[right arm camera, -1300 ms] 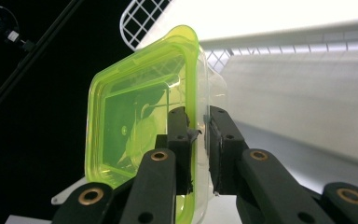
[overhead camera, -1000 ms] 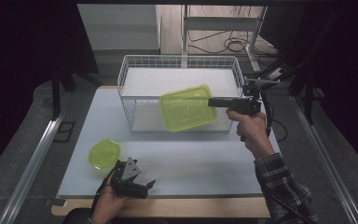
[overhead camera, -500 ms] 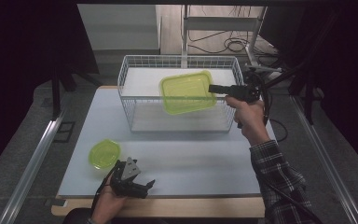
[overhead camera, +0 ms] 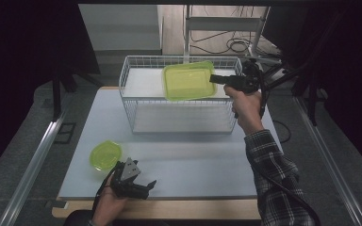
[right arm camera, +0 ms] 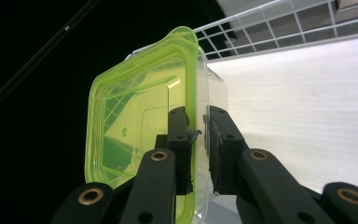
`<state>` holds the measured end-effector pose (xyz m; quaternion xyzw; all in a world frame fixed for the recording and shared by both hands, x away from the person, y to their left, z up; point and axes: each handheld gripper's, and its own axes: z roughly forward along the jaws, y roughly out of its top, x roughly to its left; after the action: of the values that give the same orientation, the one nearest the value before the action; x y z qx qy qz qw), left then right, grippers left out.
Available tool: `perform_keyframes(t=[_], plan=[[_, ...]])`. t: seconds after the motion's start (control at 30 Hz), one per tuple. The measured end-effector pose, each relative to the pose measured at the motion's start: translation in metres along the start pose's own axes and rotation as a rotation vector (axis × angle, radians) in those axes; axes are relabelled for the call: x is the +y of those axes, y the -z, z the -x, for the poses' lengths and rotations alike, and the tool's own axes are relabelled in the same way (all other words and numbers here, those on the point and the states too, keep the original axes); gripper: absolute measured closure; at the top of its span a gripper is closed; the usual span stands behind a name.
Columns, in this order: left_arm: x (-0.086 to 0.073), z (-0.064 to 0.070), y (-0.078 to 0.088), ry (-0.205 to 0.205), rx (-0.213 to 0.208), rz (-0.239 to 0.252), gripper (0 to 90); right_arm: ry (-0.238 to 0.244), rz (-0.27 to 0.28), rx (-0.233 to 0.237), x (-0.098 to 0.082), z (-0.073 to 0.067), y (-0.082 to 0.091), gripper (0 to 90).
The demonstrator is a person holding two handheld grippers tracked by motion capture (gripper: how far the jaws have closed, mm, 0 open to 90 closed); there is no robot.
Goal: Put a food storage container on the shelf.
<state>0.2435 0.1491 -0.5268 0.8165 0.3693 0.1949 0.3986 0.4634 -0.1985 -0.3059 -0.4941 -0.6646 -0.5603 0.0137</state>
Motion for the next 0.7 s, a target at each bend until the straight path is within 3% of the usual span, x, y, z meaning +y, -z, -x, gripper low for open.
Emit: perform_keyframes(t=[0.4,0.63,0.7], plan=[[0.000,-0.001,0.000,0.005,-0.007,0.002,3.5,-0.035,0.023,-0.053,0.007,0.006,-0.019,79.9],[0.000,0.000,0.000,-0.003,-0.005,-0.002,3.5,-0.018,0.031,-0.092,0.007,0.008,-0.022,78.4],[0.000,0.000,0.000,-0.007,-0.004,-0.004,3.5,0.010,0.023,-0.132,0.007,0.006,-0.024,76.5]])
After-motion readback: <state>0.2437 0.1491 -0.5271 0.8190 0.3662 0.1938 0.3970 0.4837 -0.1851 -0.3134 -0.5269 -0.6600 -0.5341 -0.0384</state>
